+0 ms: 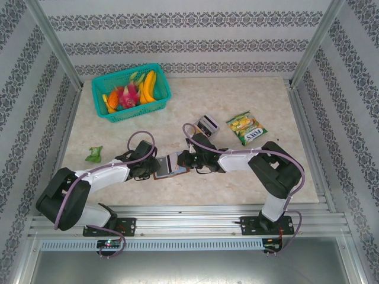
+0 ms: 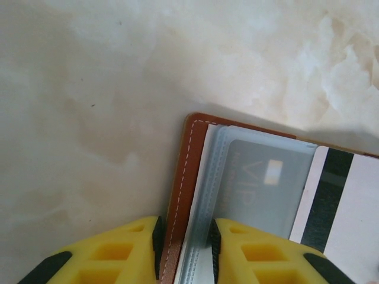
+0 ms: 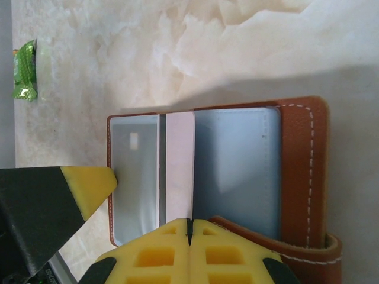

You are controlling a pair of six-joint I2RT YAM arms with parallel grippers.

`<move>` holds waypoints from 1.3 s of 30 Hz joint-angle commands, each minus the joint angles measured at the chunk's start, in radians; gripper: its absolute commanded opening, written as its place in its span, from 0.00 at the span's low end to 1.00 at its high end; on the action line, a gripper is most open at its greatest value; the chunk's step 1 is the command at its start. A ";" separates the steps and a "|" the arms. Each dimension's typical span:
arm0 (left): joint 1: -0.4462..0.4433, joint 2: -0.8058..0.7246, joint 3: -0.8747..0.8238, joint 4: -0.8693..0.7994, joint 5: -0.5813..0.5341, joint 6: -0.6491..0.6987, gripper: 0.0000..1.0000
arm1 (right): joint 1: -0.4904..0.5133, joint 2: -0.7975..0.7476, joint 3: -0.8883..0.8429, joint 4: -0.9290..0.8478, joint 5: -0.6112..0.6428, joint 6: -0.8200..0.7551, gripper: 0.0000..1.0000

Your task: Put the credit cards into the card holder

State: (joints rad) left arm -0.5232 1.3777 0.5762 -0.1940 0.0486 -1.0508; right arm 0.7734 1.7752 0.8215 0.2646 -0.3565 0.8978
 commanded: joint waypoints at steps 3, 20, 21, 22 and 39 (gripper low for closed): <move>0.003 0.018 0.006 0.019 0.026 0.016 0.27 | 0.029 0.034 0.028 -0.018 0.001 -0.021 0.00; 0.003 0.017 0.000 0.001 0.010 0.005 0.22 | -0.010 -0.041 0.002 -0.079 -0.049 -0.031 0.00; 0.003 0.017 0.002 0.001 0.011 0.005 0.22 | -0.012 -0.037 0.008 -0.092 -0.050 -0.033 0.00; 0.003 0.017 0.002 0.002 0.012 0.005 0.23 | -0.014 -0.031 0.016 -0.112 -0.050 -0.033 0.00; 0.004 0.018 0.005 0.009 0.016 0.007 0.22 | -0.033 0.052 0.101 -0.147 -0.143 -0.029 0.00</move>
State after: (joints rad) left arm -0.5232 1.3811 0.5766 -0.1867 0.0513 -1.0515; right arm 0.7471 1.8004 0.8974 0.1276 -0.4538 0.8799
